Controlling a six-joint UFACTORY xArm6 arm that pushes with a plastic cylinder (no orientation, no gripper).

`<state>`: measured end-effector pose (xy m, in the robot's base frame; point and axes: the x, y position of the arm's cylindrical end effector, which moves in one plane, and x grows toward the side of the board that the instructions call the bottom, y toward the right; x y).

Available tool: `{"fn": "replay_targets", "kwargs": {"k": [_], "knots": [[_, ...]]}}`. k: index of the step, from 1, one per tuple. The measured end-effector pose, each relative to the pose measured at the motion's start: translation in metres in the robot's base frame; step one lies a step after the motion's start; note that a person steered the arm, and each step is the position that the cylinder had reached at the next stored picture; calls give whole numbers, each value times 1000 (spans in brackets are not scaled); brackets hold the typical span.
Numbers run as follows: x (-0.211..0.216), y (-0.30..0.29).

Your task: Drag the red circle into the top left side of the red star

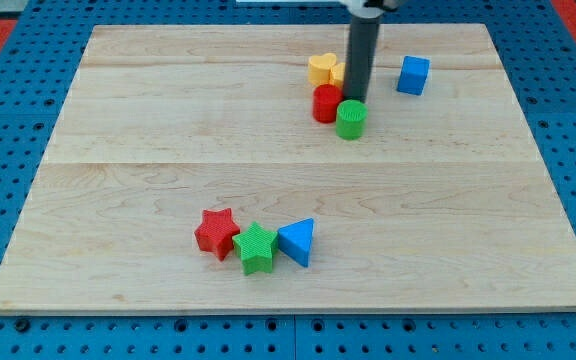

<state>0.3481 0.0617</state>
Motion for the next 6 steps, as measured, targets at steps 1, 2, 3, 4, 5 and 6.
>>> {"fn": "replay_targets", "kwargs": {"k": [1, 2, 3, 4, 5, 6], "knots": [[17, -50], [11, -82], [-16, -74], [10, -125], [62, -137], [105, -137]]}}
